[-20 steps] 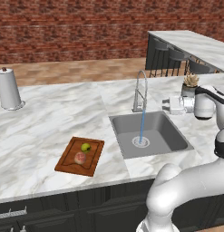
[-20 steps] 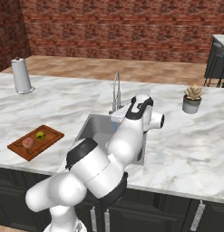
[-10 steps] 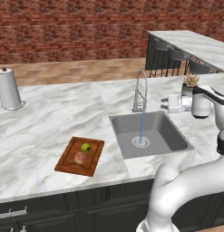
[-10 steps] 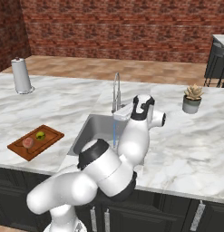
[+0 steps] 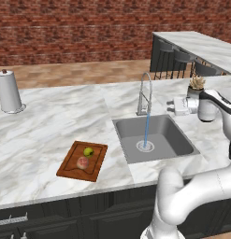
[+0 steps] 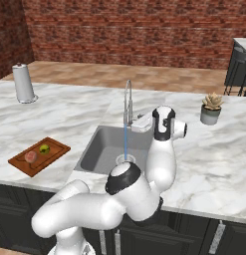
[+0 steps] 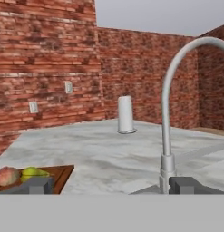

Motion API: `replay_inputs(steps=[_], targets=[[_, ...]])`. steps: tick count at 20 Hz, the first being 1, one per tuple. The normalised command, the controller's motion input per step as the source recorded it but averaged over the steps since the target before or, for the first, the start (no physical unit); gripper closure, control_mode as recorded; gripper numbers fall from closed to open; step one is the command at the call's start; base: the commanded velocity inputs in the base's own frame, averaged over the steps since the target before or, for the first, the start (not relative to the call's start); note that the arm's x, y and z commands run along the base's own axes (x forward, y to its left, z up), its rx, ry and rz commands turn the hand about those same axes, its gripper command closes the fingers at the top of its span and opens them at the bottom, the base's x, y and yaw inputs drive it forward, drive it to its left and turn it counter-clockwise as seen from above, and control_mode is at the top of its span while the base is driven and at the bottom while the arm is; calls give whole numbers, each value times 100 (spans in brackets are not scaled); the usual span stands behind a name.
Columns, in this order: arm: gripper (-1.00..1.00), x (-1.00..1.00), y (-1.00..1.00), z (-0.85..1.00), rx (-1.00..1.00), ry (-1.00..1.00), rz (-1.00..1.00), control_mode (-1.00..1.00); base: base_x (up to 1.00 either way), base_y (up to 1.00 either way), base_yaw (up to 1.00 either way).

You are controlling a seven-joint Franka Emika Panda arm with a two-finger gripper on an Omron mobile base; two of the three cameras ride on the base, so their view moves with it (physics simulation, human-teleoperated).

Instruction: Pick the peach, pear from the sink and place them on the cutting board to airdry. Then turn off the sink faucet.

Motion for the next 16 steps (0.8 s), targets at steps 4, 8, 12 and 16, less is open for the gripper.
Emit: replay_inputs(steps=[4, 8, 12, 16], targets=[[-100, 27, -1, -8, 0, 0, 4, -100, 0, 0, 0], [-100, 27, 0, -4, 0, 0, 3, -100, 0, 0, 0], [-100, 15, 0, -4, 0, 0, 0, -100, 0, 0, 0], [-100, 12, 0, -8, 0, 0, 0, -100, 0, 0, 0]])
